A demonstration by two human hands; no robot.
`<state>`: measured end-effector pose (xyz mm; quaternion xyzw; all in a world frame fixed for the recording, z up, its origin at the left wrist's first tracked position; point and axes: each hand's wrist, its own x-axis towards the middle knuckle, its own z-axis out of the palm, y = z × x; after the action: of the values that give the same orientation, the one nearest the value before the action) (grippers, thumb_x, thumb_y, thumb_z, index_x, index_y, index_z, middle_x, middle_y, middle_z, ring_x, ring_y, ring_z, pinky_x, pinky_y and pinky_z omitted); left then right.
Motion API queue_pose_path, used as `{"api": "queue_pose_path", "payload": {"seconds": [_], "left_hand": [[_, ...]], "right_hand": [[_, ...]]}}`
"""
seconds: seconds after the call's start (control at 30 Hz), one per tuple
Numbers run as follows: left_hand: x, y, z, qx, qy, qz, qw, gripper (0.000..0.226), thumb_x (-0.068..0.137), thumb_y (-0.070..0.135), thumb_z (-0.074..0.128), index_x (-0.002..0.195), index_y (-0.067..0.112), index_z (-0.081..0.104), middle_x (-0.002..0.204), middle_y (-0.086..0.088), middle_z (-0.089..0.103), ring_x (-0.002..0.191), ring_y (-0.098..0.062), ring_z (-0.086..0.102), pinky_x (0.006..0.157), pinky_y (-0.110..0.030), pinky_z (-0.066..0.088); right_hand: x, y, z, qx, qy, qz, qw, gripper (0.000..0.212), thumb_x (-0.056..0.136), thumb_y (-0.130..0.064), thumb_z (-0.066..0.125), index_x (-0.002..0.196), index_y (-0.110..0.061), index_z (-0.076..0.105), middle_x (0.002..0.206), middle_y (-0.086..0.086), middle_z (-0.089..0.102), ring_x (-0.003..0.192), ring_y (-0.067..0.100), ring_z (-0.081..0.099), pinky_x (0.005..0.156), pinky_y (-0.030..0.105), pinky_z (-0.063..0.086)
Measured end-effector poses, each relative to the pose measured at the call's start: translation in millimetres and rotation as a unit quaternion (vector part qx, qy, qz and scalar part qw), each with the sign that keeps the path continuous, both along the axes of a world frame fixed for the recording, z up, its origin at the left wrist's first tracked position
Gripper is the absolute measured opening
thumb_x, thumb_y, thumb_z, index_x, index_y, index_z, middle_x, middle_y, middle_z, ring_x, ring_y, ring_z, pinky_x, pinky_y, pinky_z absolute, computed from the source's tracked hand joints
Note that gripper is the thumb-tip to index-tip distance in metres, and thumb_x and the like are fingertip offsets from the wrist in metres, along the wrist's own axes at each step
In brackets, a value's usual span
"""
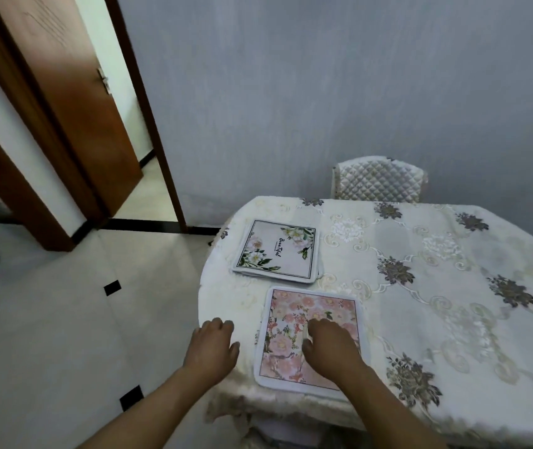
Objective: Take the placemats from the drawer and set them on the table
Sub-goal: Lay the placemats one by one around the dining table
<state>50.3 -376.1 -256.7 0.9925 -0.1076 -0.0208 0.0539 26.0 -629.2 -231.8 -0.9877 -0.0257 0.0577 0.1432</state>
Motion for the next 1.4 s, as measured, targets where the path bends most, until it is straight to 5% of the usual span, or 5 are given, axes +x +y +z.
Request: {"api": "queue_pose_path", "payload": {"seconds": [0.17, 0.37, 0.53, 0.7, 1.4], "left_hand": [[-13.2, 98.5, 24.5, -0.018, -0.019, 0.011, 1.0, 0.035, 0.089, 0.041, 0.048, 0.117, 0.02, 0.056, 0.112, -0.006, 0.059, 0.105, -0.026, 0.054, 0.088, -0.036, 0.041], [-28.0, 249.4, 49.5, -0.028, -0.021, 0.025, 0.999, 0.037, 0.091, 0.043, 0.046, 0.118, 0.02, 0.054, 0.113, -0.005, 0.057, 0.106, -0.025, 0.051, 0.089, -0.034, 0.039], [-29.7, 340.0, 64.5, -0.025, -0.022, 0.069, 0.997, 0.033, 0.092, 0.042, 0.046, 0.112, 0.018, 0.056, 0.109, -0.005, 0.059, 0.103, -0.024, 0.052, 0.089, -0.035, 0.039], [-8.9, 387.7, 60.2, -0.02, -0.024, 0.091, 0.995, 0.031, 0.093, 0.042, 0.045, 0.109, 0.019, 0.056, 0.107, -0.004, 0.059, 0.101, -0.023, 0.052, 0.09, -0.035, 0.038], [320.1, 463.0, 47.2, 0.007, 0.002, 0.08, 0.997, 0.034, 0.092, 0.043, 0.046, 0.116, 0.019, 0.053, 0.111, -0.004, 0.059, 0.104, -0.025, 0.052, 0.09, -0.038, 0.039]], "right_hand": [[8.0, 99.6, 20.6, -0.012, -0.038, 0.034, 0.999, 0.025, 0.089, -0.037, 0.046, 0.097, -0.015, 0.056, 0.083, 0.002, 0.051, 0.084, 0.028, 0.06, 0.064, 0.033, 0.04], [11.8, 250.8, 32.0, -0.002, -0.047, 0.06, 0.997, 0.027, 0.09, -0.035, 0.045, 0.102, -0.013, 0.057, 0.101, 0.008, 0.062, 0.096, 0.032, 0.06, 0.078, 0.035, 0.046], [19.2, 340.0, 40.3, 0.008, -0.027, 0.095, 0.995, 0.02, 0.086, -0.034, 0.044, 0.083, -0.015, 0.047, 0.085, 0.009, 0.055, 0.086, 0.034, 0.061, 0.072, 0.036, 0.047], [53.6, 392.4, 40.6, -0.004, -0.028, 0.117, 0.993, 0.026, 0.088, -0.037, 0.047, 0.092, -0.012, 0.054, 0.09, 0.009, 0.06, 0.085, 0.031, 0.061, 0.07, 0.033, 0.047], [376.7, 462.4, 6.5, -0.004, 0.015, 0.078, 0.997, 0.024, 0.09, -0.039, 0.047, 0.092, -0.015, 0.052, 0.084, 0.001, 0.05, 0.081, 0.024, 0.058, 0.07, 0.033, 0.046]]}}
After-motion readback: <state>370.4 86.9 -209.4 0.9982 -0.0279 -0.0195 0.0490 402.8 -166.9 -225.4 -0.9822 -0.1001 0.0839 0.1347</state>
